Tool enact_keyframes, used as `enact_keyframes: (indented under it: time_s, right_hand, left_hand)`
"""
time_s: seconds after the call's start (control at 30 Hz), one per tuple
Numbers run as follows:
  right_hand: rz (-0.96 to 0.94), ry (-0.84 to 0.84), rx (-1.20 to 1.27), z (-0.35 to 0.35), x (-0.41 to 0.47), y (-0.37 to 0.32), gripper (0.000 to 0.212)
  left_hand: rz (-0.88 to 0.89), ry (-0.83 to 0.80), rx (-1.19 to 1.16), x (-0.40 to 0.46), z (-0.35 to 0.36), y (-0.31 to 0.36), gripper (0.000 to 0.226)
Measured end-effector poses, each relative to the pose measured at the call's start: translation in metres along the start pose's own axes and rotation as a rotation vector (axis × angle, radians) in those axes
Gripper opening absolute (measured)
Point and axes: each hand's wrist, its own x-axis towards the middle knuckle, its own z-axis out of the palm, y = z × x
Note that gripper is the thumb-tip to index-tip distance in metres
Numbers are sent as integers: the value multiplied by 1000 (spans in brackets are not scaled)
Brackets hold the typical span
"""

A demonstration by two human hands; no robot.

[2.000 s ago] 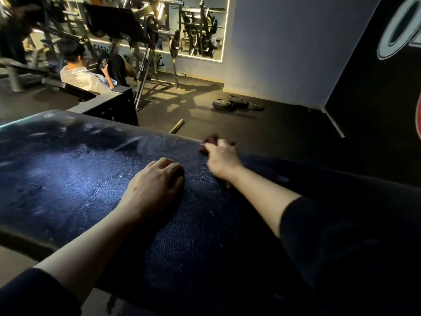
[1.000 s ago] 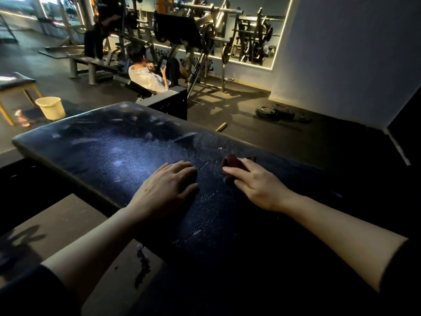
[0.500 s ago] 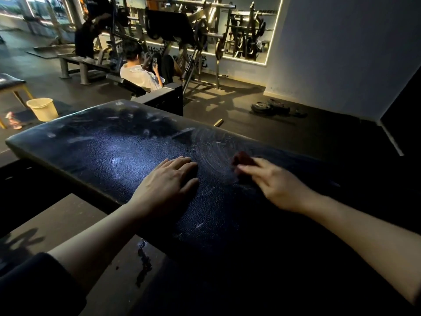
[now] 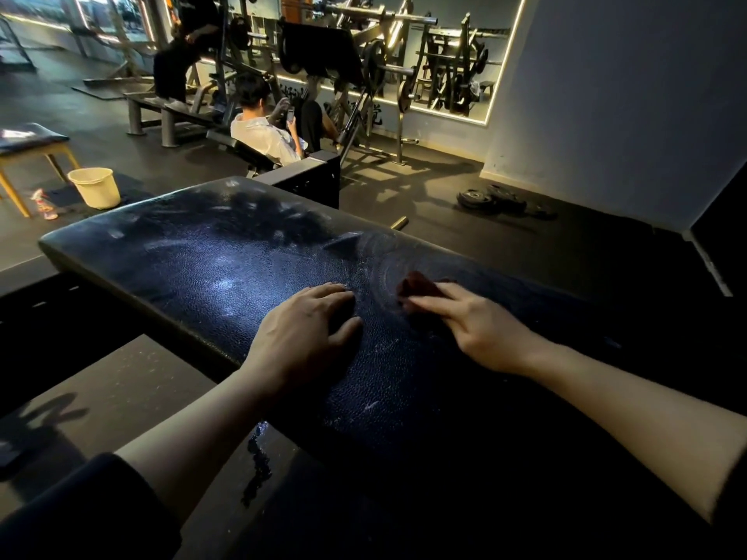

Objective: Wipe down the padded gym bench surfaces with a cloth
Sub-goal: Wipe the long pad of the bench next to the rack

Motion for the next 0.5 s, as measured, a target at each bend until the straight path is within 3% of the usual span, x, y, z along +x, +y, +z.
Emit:
enact_keyframes:
  time_s: [0.17, 0.33, 0.4, 0.5]
  right_hand:
    - [254, 33, -99, 8, 68, -1, 52]
    - [31, -9, -41, 30, 52, -56, 48]
    - [-67, -64, -6, 20, 21, -52, 48]
    - [0, -49, -39, 0, -7, -20, 51]
  left_hand:
    - [-67, 36, 121, -4, 1, 5, 48]
    - [-14, -63, 138, -10, 1, 3, 54]
    - [41, -69, 130, -23, -2, -2, 66]
    - [95, -9, 92, -48, -7, -19, 75]
